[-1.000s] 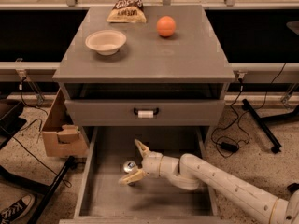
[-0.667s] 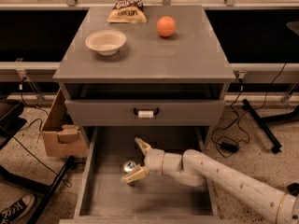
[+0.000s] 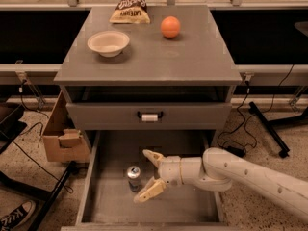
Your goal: Place redbull can into middle drawer
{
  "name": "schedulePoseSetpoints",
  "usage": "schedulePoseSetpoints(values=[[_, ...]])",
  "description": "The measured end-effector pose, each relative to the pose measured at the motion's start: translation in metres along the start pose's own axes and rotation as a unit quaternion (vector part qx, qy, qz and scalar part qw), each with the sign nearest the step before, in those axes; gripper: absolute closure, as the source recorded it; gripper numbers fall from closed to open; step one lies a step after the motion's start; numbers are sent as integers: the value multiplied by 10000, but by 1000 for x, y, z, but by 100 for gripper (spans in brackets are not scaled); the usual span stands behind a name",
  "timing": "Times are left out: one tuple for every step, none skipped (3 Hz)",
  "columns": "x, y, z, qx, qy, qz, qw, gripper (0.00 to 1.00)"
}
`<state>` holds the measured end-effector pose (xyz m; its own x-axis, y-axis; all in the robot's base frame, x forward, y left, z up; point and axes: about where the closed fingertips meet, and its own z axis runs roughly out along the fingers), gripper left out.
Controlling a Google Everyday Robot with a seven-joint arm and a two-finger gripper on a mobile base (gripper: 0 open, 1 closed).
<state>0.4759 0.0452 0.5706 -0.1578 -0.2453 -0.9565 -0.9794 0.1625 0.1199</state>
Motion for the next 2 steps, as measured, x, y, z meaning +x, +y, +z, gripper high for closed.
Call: schedulePoseSetpoints(values=[[-51,53,-30,-537,655,510,9951,0],[-105,51,-60,-337,1210,526,9907,0]])
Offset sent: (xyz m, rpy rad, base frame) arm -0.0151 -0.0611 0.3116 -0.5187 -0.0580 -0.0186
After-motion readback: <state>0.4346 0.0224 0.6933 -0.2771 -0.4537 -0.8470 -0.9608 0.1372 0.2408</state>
